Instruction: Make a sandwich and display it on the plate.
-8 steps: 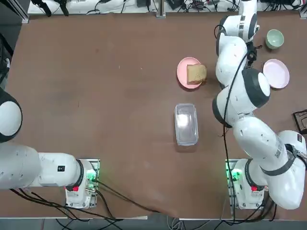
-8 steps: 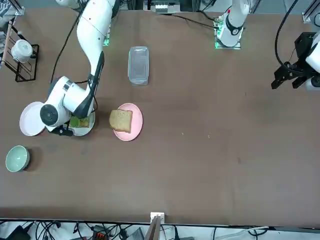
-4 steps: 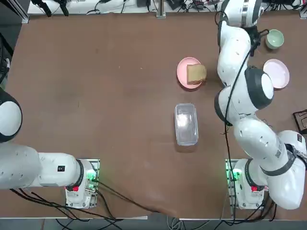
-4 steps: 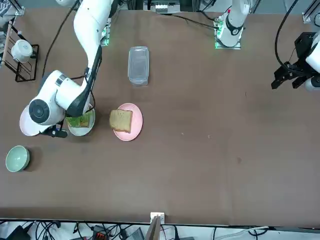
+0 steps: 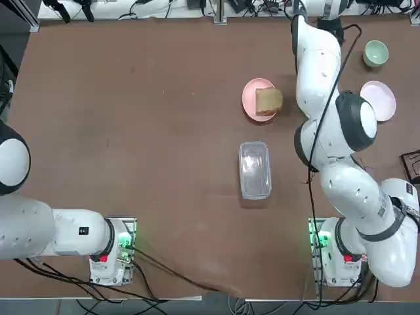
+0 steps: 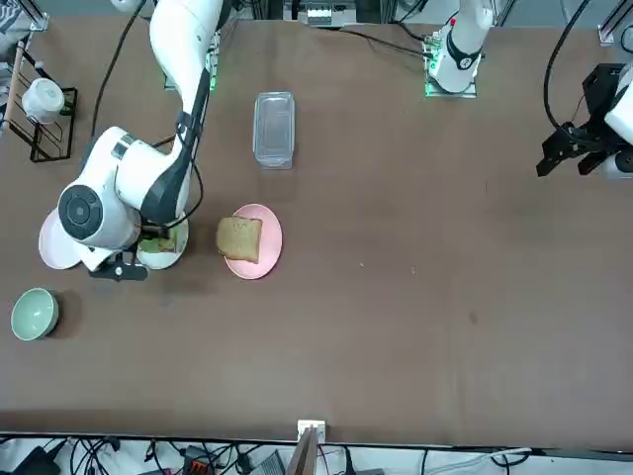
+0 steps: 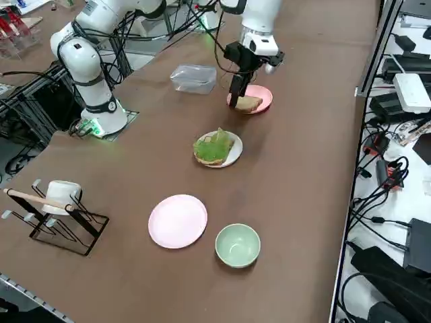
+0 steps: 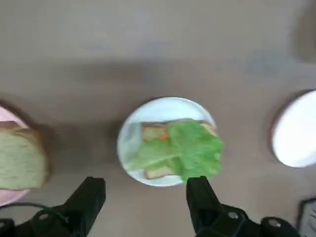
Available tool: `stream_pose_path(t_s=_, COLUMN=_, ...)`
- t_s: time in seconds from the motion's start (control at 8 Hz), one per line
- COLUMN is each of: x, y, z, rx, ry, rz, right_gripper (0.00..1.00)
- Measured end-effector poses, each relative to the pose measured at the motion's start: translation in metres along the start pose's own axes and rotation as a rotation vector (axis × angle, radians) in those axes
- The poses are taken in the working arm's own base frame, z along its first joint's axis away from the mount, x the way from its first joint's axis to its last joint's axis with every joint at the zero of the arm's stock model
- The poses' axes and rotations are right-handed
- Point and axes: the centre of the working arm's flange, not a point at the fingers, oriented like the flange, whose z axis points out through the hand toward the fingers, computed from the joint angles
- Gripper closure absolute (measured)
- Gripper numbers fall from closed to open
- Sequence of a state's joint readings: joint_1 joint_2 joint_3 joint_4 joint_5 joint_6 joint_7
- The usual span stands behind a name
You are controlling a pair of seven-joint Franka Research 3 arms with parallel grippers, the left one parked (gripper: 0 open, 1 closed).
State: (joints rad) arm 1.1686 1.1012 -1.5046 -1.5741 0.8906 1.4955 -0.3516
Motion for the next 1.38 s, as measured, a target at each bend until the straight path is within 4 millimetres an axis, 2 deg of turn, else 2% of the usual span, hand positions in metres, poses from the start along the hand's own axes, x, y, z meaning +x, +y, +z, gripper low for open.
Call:
stream_pose_path(t_s=0.25, x=0.003, y=-0.013, z=0.003, rx=0.186, ry=0.017, rz=0.001, right_gripper=0.00)
stream_pose_path(t_s=0.5, x=0.005, y=-0.012, z=0.012, rx=0.351, ry=0.038, rz=0.025, right_gripper=0.00)
stream_pose_path(t_s=0.88, x=0.005, y=-0.001, z=0.018, rx=0.394, ry=0.041, rz=0.054, right_gripper=0.00)
stream_pose_path(t_s=1.38, x=0.011, y=0.026, z=0.023, rx=0.412, ry=0.038, rz=0.100, right_gripper=0.00)
